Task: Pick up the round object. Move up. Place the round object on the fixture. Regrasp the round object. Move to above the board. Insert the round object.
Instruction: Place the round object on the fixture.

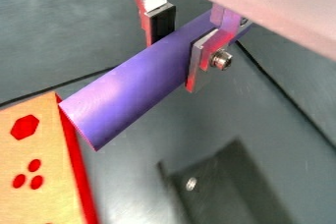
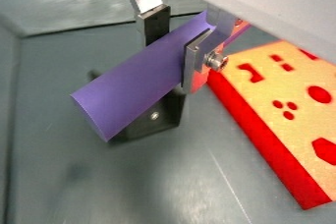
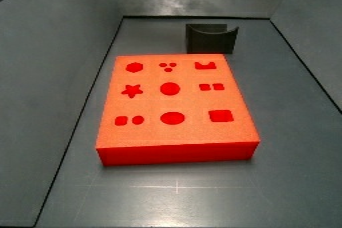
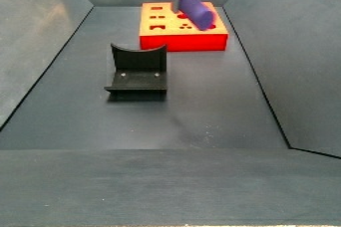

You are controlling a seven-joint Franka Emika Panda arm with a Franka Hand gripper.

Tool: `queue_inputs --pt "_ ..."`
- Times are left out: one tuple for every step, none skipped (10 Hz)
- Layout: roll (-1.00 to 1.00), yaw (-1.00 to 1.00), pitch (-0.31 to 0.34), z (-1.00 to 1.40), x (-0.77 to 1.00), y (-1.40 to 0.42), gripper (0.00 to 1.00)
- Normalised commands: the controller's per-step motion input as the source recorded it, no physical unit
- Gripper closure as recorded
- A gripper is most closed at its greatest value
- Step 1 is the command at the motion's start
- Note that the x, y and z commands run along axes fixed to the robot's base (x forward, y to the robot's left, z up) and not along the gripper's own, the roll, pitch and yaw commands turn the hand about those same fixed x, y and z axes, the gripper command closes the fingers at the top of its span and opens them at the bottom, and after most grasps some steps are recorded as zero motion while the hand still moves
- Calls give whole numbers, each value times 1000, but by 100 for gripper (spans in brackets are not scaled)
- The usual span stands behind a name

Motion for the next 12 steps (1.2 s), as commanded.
queue_inputs --pt "19 -1000 -14 -62 1000 -344 100" --pt "22 -1000 -13 -57 1000 -308 100" --pt "30 -1000 -7 -50 1000 -250 100" --pt "33 -854 4 -47 1000 -217 100" --pt "35 -531 19 -38 1000 -167 100" --pt "37 -336 30 -32 1000 -126 100" --pt "-1000 -64 -18 277 716 407 100" --pt "-1000 -40 -14 284 649 429 100" --pt "-1000 -42 13 139 463 298 100" --pt "-1000 -44 21 69 410 195 100" --pt "-1000 -48 38 23 321 101 100" --pt "-1000 -54 56 16 250 84 100"
